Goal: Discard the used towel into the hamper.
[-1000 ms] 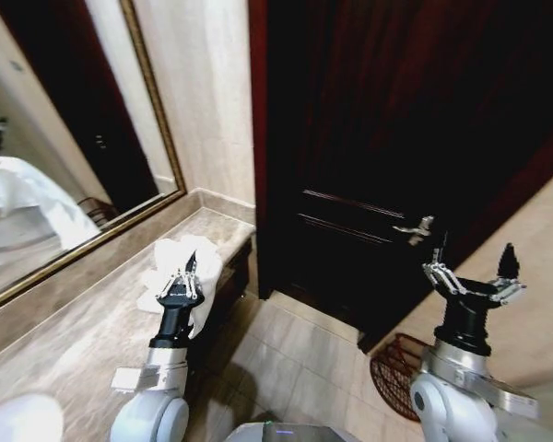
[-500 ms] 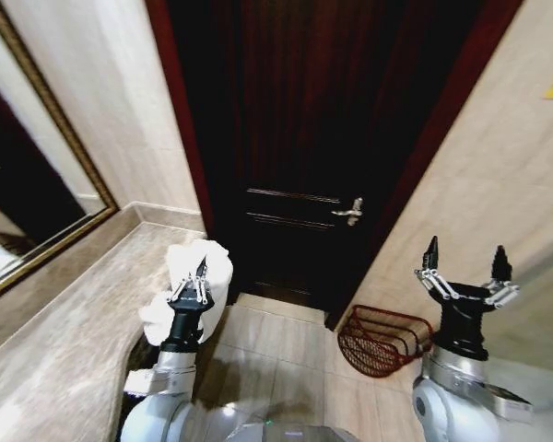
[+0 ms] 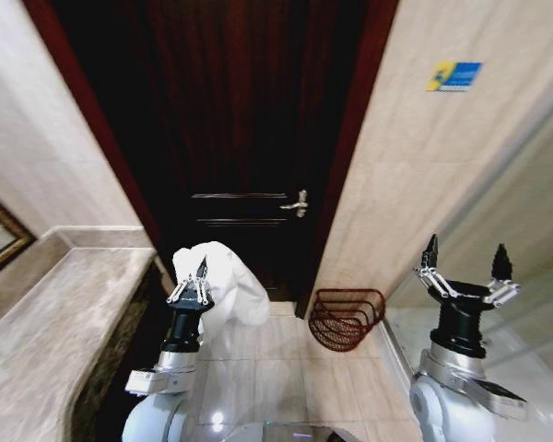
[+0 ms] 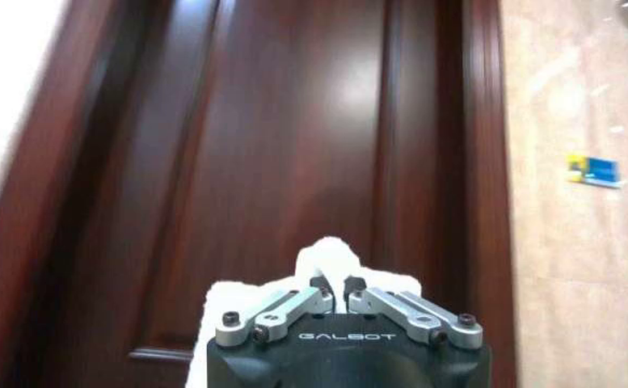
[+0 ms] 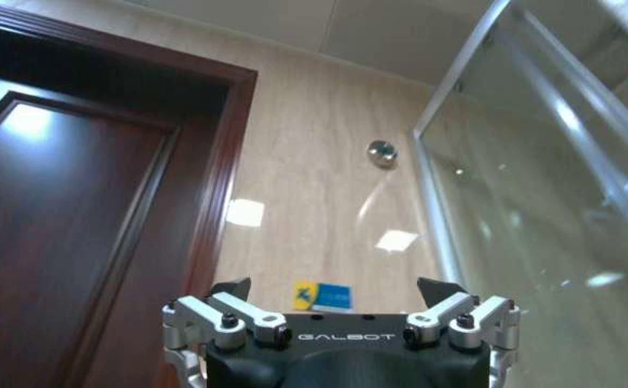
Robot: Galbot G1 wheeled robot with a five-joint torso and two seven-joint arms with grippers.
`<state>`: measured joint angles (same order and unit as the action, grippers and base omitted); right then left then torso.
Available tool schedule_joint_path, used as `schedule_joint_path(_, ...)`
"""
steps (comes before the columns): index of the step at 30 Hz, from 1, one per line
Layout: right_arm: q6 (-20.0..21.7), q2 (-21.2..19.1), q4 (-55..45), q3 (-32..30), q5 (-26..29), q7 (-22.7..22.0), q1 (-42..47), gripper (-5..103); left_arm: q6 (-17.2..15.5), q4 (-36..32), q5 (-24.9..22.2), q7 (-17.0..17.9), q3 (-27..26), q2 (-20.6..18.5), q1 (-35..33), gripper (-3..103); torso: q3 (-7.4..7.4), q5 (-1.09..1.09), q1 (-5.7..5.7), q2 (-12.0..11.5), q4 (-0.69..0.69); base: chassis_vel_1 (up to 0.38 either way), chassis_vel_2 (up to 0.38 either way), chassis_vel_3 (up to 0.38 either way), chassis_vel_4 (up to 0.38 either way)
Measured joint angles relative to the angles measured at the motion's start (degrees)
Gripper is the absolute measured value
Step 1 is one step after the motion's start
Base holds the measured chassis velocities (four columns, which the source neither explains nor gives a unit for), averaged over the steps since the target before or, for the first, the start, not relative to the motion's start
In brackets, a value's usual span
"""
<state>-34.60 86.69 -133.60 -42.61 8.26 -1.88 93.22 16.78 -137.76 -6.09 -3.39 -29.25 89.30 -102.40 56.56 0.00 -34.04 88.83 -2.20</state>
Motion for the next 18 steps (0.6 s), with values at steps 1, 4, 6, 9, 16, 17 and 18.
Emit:
schedule_joint_path(1,-0.3,0.1,0.1,0.0,0.0,0.3,-0.1,100,-0.1,0.0,-0.1,0.0,-0.1,-0.1,0.1,2,0.00,-0.01,0.00,0.0,0.01,-0.118,-0.140,-0.125,-0.139)
schedule_joint_path(4,-0.9,0.1,0.3,0.0,-0.2,0.2,-0.3,100,-0.2,0.0,-0.2,0.0,-0.2,-0.2,0.2,2,0.00,0.01,0.00,0.0,0.00,-0.125,-0.135,-0.152,-0.126)
schedule_joint_path(6,-1.1,0.1,0.1,0.1,0.3,0.1,-0.6,100,-0.2,0.1,-0.3,0.0,-0.2,-0.2,0.2,2,0.00,0.00,0.00,0.0,0.00,-0.120,-0.129,-0.123,-0.120)
schedule_joint_path(9,-1.4,-0.3,-0.3,-0.2,0.4,-0.3,-0.9,100,-0.3,0.5,-0.3,0.0,-0.2,-0.2,0.3,2,0.00,-0.01,0.01,0.0,0.01,-0.125,-0.130,-0.125,-0.120)
schedule_joint_path(16,-2.2,-0.8,-0.8,-0.1,2.3,3.2,-0.3,100,0.0,0.6,-1.5,-0.8,0.0,-0.3,0.5,2,0.00,-0.01,0.00,0.0,0.00,-0.130,-0.114,-0.132,-0.126)
schedule_joint_path(17,-2.6,-0.7,-0.8,0.0,2.3,3.9,-0.4,100,0.3,0.6,-2.1,-1.0,0.0,-0.4,0.6,2,0.00,-0.01,0.00,0.0,0.01,-0.129,-0.133,-0.118,-0.123)
schedule_joint_path(18,-3.0,-0.7,-0.8,0.1,2.3,4.2,-0.5,100,0.6,0.6,-2.5,-1.1,0.1,-0.5,0.7,2,0.00,0.00,0.00,0.0,0.01,-0.138,-0.133,-0.118,-0.115)
